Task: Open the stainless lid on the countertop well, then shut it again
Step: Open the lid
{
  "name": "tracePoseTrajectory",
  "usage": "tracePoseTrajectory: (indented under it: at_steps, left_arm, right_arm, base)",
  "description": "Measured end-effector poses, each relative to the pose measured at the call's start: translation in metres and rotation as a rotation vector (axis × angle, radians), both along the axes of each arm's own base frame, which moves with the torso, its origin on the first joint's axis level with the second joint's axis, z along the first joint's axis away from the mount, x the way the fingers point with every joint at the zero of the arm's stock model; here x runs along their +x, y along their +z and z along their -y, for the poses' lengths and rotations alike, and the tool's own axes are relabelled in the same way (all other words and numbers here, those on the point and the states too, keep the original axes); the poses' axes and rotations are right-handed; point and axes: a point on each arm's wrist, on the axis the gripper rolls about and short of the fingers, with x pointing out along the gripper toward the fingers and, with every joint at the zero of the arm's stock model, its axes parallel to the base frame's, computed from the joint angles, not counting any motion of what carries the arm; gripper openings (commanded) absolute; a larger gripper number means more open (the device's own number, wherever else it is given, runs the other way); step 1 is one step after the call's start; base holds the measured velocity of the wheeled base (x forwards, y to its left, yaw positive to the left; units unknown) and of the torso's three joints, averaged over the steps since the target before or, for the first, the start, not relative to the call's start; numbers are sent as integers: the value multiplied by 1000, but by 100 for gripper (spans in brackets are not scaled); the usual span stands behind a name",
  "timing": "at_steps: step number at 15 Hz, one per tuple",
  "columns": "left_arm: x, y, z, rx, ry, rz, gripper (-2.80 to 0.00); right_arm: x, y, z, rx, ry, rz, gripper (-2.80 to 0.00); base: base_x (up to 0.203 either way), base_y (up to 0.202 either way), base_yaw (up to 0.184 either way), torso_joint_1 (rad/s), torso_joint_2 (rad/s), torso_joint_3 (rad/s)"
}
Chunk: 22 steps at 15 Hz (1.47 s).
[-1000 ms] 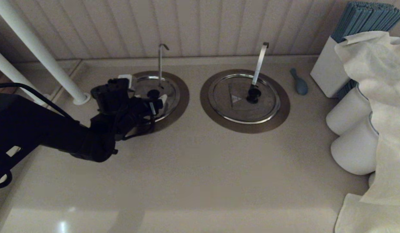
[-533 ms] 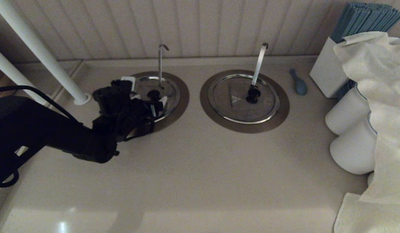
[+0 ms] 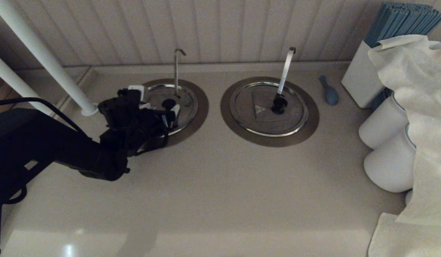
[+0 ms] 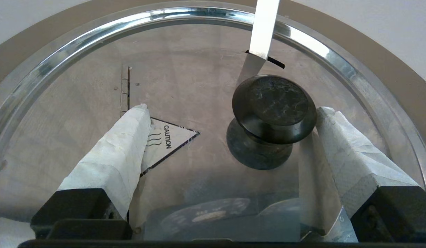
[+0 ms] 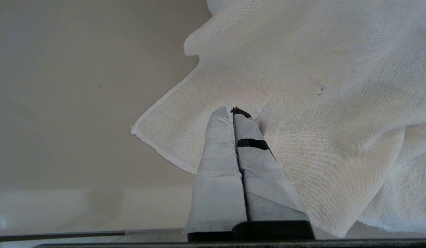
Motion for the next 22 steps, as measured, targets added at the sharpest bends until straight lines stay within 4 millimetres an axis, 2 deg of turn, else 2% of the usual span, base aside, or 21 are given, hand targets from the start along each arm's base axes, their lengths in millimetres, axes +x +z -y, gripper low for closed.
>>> tracePoseTrajectory:
  at_steps: [14, 22]
  left_arm:
    - [-1, 8, -9, -4, 20, 20, 0]
    - [7, -8, -6, 10, 18, 87, 0]
  right_arm:
    - [0, 0, 0, 0, 0, 0, -280]
    - [0, 0, 0, 0, 0, 0, -280]
  base:
    - [0, 0, 0, 0, 0, 0]
    - [0, 0, 0, 0, 0, 0]
